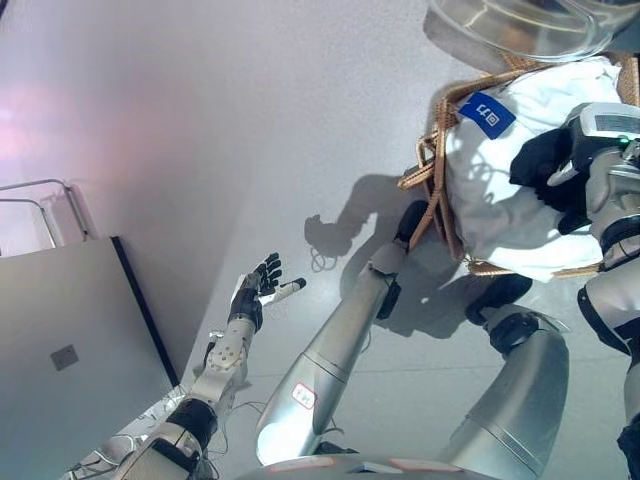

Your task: Put the clothes in the basket into the washing machine.

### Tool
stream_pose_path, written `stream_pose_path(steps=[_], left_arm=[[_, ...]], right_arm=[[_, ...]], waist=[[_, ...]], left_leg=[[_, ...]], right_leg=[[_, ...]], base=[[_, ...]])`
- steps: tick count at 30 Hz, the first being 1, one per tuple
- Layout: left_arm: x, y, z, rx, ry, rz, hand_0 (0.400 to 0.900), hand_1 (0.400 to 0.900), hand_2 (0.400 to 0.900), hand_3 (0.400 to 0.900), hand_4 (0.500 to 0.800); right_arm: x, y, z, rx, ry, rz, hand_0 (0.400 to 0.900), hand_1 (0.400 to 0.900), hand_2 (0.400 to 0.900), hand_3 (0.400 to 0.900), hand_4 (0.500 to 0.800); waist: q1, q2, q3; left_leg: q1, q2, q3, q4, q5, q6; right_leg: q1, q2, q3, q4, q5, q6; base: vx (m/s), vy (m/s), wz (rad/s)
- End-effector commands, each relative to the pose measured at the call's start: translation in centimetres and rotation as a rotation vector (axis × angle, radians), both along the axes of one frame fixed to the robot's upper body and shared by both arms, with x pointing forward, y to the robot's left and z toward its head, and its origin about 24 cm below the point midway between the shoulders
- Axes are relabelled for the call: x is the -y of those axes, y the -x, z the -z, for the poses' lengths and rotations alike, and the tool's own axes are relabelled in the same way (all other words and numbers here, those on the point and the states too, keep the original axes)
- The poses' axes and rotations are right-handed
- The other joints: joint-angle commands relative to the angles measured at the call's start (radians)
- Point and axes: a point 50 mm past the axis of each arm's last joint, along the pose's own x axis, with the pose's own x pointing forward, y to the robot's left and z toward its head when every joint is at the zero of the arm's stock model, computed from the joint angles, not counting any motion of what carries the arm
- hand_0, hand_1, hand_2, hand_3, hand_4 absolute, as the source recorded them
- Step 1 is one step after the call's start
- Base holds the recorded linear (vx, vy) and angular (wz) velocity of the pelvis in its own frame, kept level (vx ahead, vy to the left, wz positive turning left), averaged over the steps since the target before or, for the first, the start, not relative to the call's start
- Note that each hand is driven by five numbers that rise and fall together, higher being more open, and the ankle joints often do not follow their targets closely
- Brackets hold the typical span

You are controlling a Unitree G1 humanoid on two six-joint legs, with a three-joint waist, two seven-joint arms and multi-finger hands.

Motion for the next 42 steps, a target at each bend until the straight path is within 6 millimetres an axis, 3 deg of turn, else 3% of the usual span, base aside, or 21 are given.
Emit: stream_pose_path(steps=[1,10,17,25,27,31,35,40,41,42], left_arm=[[-1.2,1.6,1.5,-0.048,0.048,-0.135,0.9,0.9,0.9,0.9,0.8],[-0.8,1.3,1.8,-0.061,0.042,-0.14,0.9,0.9,0.9,0.9,0.8],[-1.4,1.2,2.1,-0.079,0.019,-0.167,0.9,0.9,0.9,0.9,0.8],[-2.6,1.3,2.5,-0.106,0.0,-0.204,0.9,0.9,0.9,0.9,0.8],[-2.8,1.4,2.7,-0.118,-0.004,-0.215,0.9,0.9,0.9,0.9,0.8],[-2.9,1.8,3.2,-0.148,-0.016,-0.231,0.9,0.9,0.9,0.9,0.8],[-3.6,2.5,3.9,-0.188,-0.059,-0.253,0.9,0.9,0.9,0.9,0.8],[-4.8,3.6,4.7,-0.231,-0.115,-0.28,0.9,0.9,0.9,0.9,0.8],[-4.8,3.6,4.8,-0.231,-0.115,-0.28,0.9,0.9,0.9,0.9,0.8],[-5.1,4.2,5.1,-0.25,-0.131,-0.293,0.9,0.9,0.9,0.9,0.8]], right_arm=[[6.1,5.1,-4.6,0.031,0.196,0.23,0.4,0.4,0.4,0.4,0.5],[5.3,4.3,-4.8,0.03,0.211,0.201,0.4,0.4,0.4,0.4,0.5],[3.3,2.5,-4.4,0.065,0.177,0.13,0.4,0.4,0.4,0.4,0.5],[2.0,1.4,-2.7,0.152,-0.005,0.07,0.4,0.4,0.4,0.4,0.5],[1.6,1.2,-0.7,0.193,-0.142,0.064,0.4,0.4,0.4,0.4,0.5],[0.1,0.9,5.1,0.312,-0.517,0.073,0.4,0.4,0.4,0.4,0.5],[-2.7,0.8,10.2,0.384,-0.8,0.089,0.4,0.4,0.4,0.4,0.5],[-5.8,2.0,16.2,0.343,-0.985,0.117,0.4,0.4,0.4,0.4,0.5],[-5.8,2.0,16.3,0.342,-0.986,0.117,0.4,0.4,0.4,0.4,0.5],[-7.3,3.3,19.5,0.324,-1.098,0.148,0.4,0.4,0.4,0.4,0.5]], waist=[[-0.015,0.098,0.011],[-0.036,0.095,0.018],[-0.05,0.076,0.034],[-0.075,0.034,0.049],[-0.086,0.023,0.052],[-0.104,0.008,0.055],[-0.119,-0.006,0.052],[-0.133,-0.025,0.032],[-0.133,-0.025,0.033],[-0.143,-0.037,0.019]], left_leg=[[-0.016,-0.018,0.031,0.016,-0.098,-0.021],[0.016,-0.013,0.029,-0.004,-0.094,-0.021],[0.092,0.005,0.027,-0.076,-0.066,-0.027],[0.218,0.046,0.003,-0.189,-0.022,-0.041],[0.254,0.055,-0.002,-0.221,-0.01,-0.044],[0.331,0.072,-0.005,-0.282,0.01,-0.046],[0.415,0.089,-0.011,-0.347,0.029,-0.051],[0.528,0.11,-0.015,-0.426,0.05,-0.054],[0.531,0.11,-0.016,-0.427,0.05,-0.054],[0.576,0.12,-0.01,-0.451,0.052,-0.052]], right_leg=[[0.109,0.041,0.006,-0.008,0.011,-0.004],[0.13,0.045,0.008,-0.013,0.003,-0.003],[0.193,0.07,-0.002,-0.066,0.022,0.0],[0.329,0.118,-0.046,-0.19,0.058,0.002],[0.371,0.133,-0.057,-0.23,0.069,0.003],[0.456,0.163,-0.076,-0.306,0.084,0.005],[0.543,0.192,-0.091,-0.386,0.1,0.007],[0.657,0.222,-0.096,-0.494,0.128,0.011],[0.66,0.222,-0.097,-0.496,0.128,0.011],[0.712,0.231,-0.098,-0.546,0.139,0.017]], base=[[0.03,-0.016,-0.02],[0.01,-0.003,-0.01],[0.0,-0.025,-0.1],[-0.02,-0.046,-0.12],[-0.02,-0.045,-0.13],[0.0,-0.021,-0.18],[0.0,-0.021,-0.15],[0.02,-0.01,-0.13],[0.05,0.004,-0.2],[0.05,0.008,-0.22]])
